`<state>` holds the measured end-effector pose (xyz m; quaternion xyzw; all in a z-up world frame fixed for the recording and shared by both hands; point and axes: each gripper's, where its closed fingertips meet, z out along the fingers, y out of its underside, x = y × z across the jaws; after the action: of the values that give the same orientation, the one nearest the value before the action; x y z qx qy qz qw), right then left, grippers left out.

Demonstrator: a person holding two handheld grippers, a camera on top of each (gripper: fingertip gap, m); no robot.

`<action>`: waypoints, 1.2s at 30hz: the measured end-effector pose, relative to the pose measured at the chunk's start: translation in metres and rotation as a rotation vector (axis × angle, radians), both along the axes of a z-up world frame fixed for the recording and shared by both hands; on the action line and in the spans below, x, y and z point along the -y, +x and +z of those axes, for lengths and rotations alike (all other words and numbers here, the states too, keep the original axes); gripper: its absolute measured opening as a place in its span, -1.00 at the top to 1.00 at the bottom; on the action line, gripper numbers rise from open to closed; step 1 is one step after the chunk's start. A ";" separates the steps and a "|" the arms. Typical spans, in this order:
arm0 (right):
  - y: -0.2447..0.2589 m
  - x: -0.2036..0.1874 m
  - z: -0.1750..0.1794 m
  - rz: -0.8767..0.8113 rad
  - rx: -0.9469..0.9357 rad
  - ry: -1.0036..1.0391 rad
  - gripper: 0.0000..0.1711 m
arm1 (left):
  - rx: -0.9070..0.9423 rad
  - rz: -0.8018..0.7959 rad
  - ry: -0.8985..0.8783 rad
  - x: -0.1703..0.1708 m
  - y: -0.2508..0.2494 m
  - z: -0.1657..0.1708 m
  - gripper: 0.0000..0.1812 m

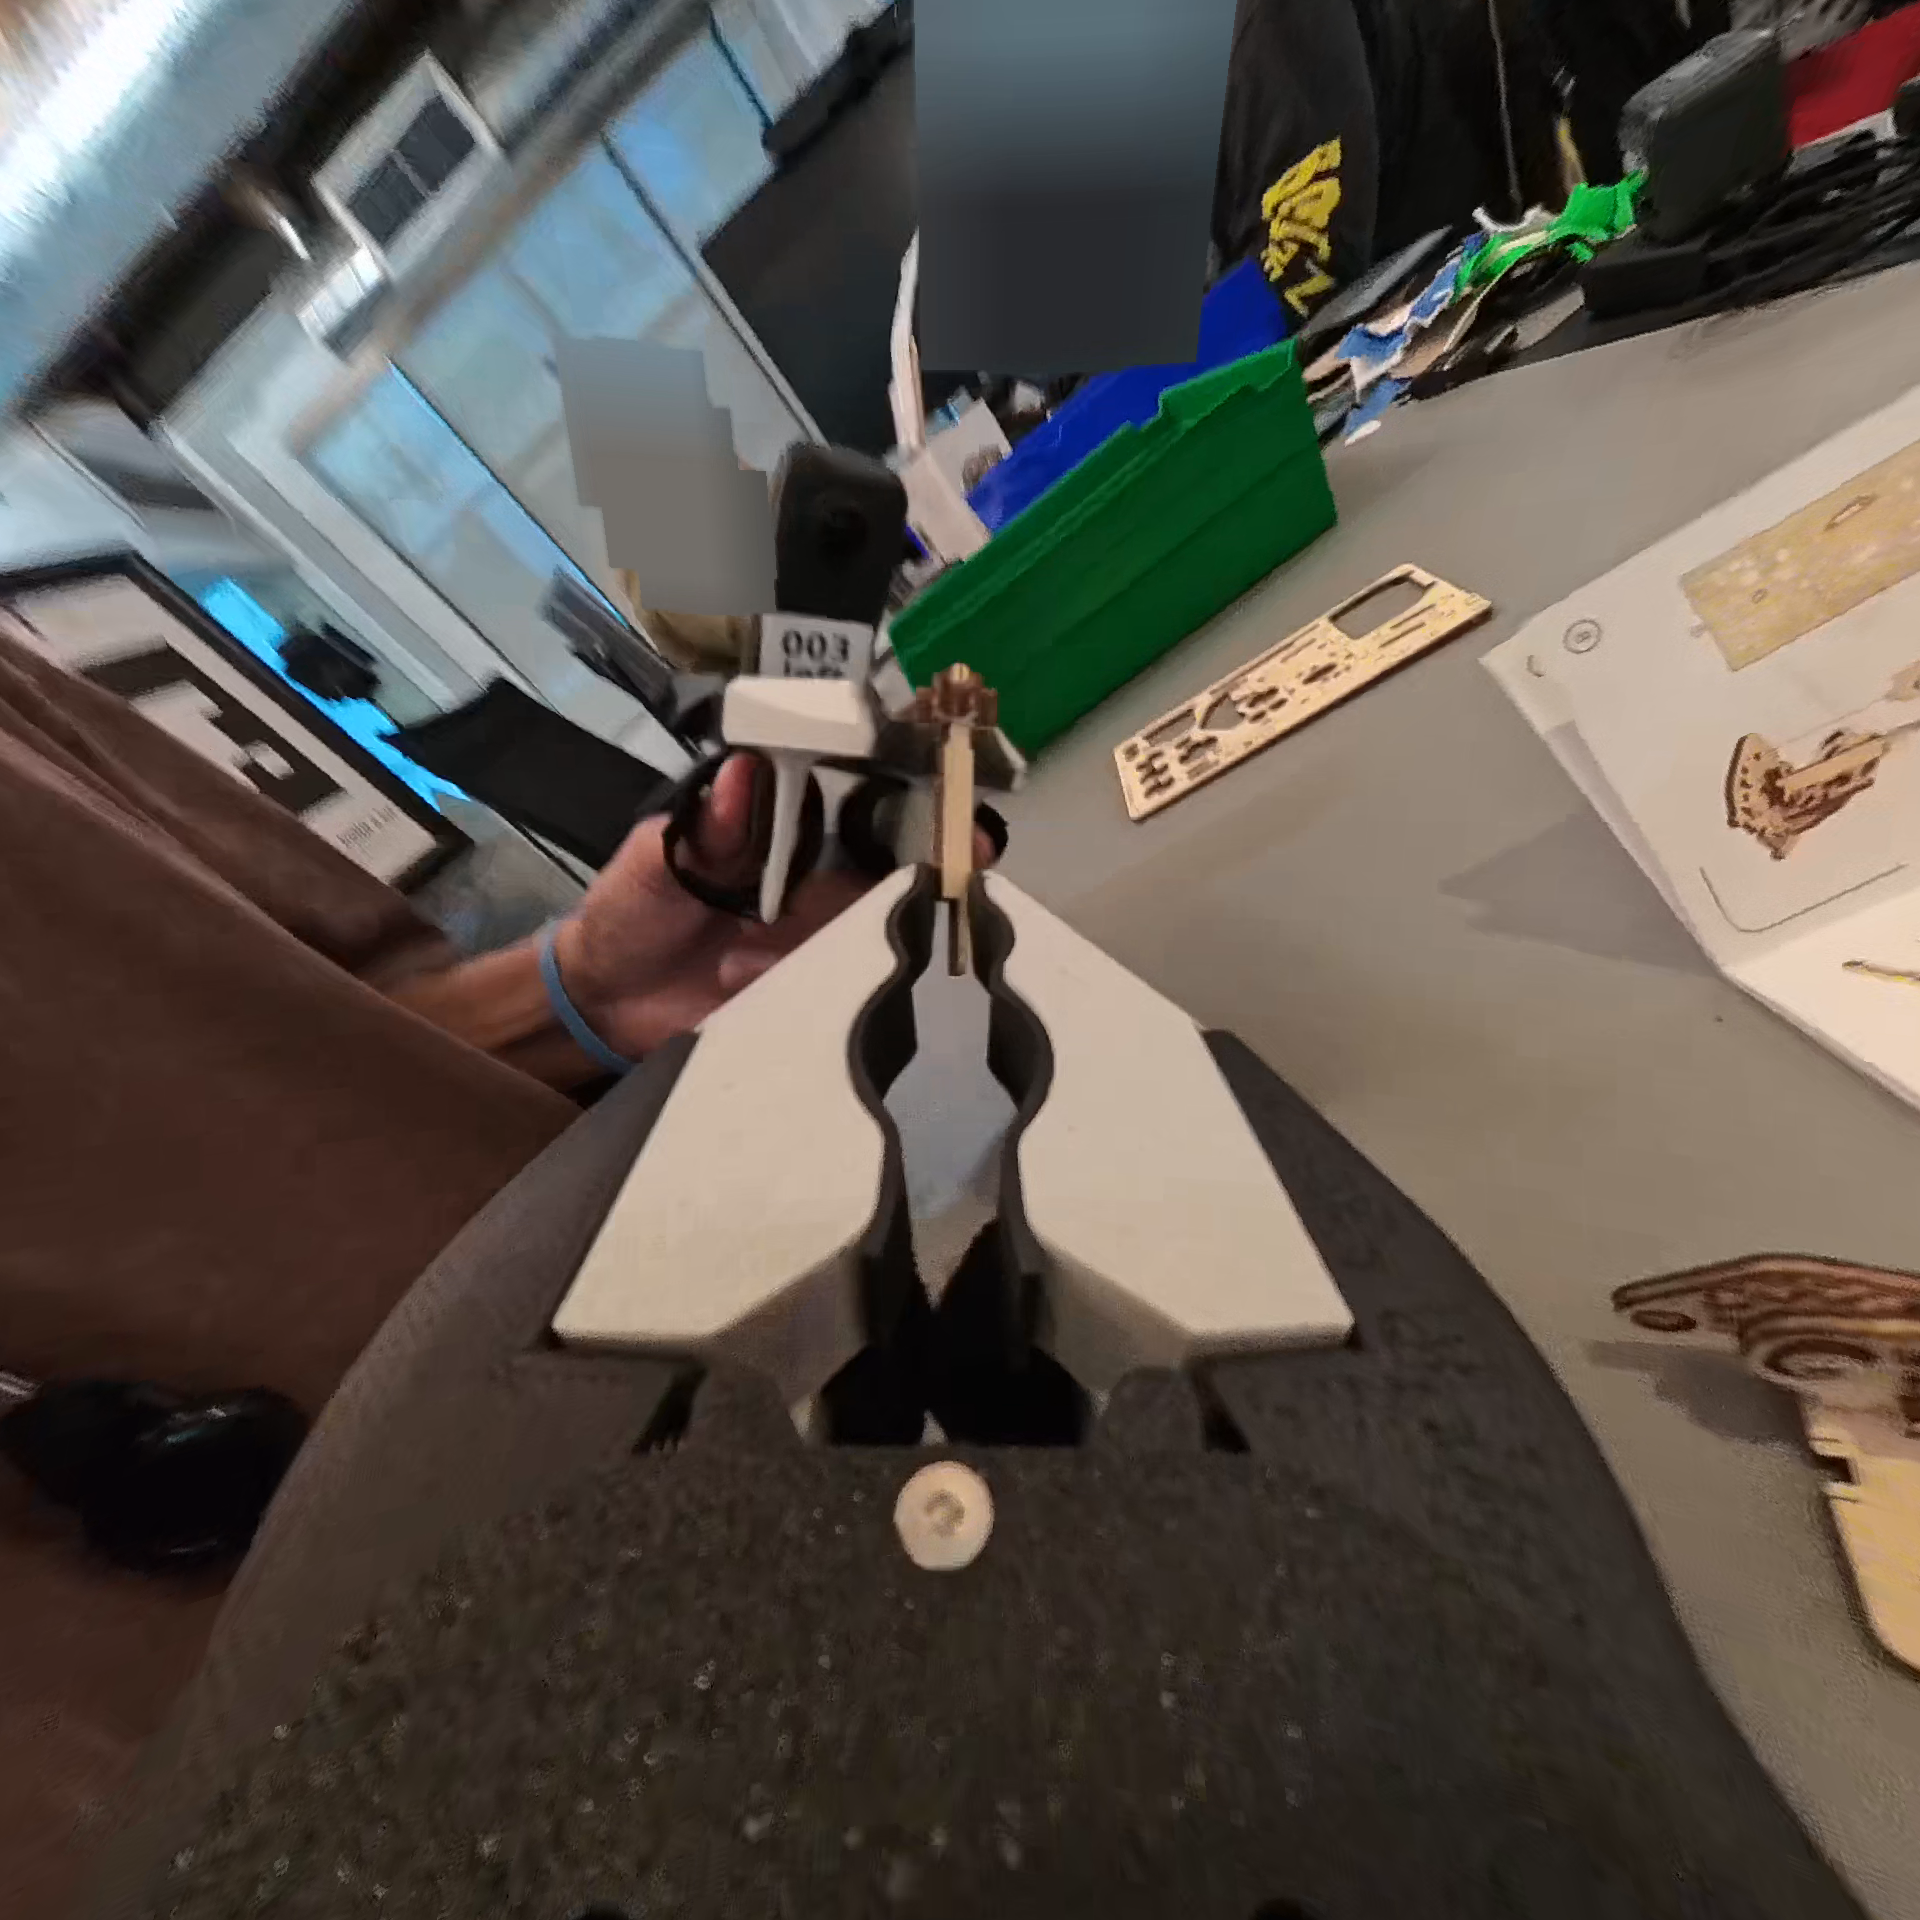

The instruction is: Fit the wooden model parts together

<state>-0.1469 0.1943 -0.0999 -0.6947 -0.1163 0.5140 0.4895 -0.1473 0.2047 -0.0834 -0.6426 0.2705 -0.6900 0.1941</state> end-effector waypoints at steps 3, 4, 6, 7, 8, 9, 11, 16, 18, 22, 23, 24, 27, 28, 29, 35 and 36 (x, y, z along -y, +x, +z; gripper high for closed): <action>0.005 -0.004 0.006 -0.009 -0.220 -0.088 0.94 | 0.007 -0.007 -0.003 0.001 0.002 -0.001 0.68; 0.005 -0.004 0.011 0.004 -0.323 -0.110 0.94 | 0.009 -0.010 -0.007 0.003 0.004 -0.002 0.68; 0.002 -0.004 0.015 0.043 -0.475 -0.170 0.94 | 0.032 -0.030 -0.049 0.008 0.009 -0.001 0.68; -0.001 -0.003 0.017 0.063 -0.536 -0.184 0.94 | 0.055 -0.034 -0.075 0.009 0.011 0.001 0.68; -0.003 -0.003 0.018 0.073 -0.567 -0.200 0.94 | 0.077 -0.032 -0.095 0.009 0.012 0.003 0.70; -0.006 -0.002 0.016 0.068 -0.551 -0.207 0.94 | 0.091 -0.032 -0.108 0.010 0.013 0.005 0.71; -0.010 -0.004 0.008 0.013 -0.432 -0.195 0.94 | 0.092 -0.028 -0.117 0.011 0.014 0.006 0.73; -0.005 -0.010 -0.005 -0.151 -0.159 -0.139 0.93 | 0.046 0.037 -0.159 0.004 0.013 -0.005 0.77; -0.005 -0.010 -0.005 -0.184 -0.064 -0.106 0.94 | 0.054 0.050 -0.193 0.001 0.011 -0.007 0.85; -0.005 -0.007 0.003 -0.231 0.071 0.005 0.92 | 0.108 0.036 -0.240 0.001 0.010 -0.002 0.96; -0.006 -0.005 0.009 -0.224 0.068 0.036 0.92 | 0.143 0.020 -0.252 0.002 0.009 0.004 0.97; -0.005 -0.003 0.014 -0.211 0.051 0.061 0.91 | 0.188 0.008 -0.266 0.001 0.008 0.011 0.97; 0.000 0.003 0.026 -0.155 -0.110 0.041 0.85 | 0.316 0.013 -0.230 -0.005 0.002 0.032 0.96; 0.002 0.004 0.028 -0.142 -0.176 0.010 0.85 | 0.333 0.013 -0.208 -0.005 0.002 0.036 0.95; 0.005 0.004 0.029 -0.143 -0.234 -0.015 0.86 | 0.348 0.012 -0.190 -0.006 0.002 0.039 0.96; 0.010 0.005 0.036 -0.173 -0.341 -0.025 0.89 | 0.366 -0.005 -0.166 -0.002 0.012 0.043 0.96; 0.011 0.004 0.035 -0.186 -0.340 -0.027 0.90 | 0.369 -0.010 -0.169 -0.001 0.014 0.042 0.96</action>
<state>-0.1359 0.1901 -0.0644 -0.6121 0.0396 0.5779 0.5383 -0.1333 0.2059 -0.0412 -0.5181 0.1749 -0.8172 0.1825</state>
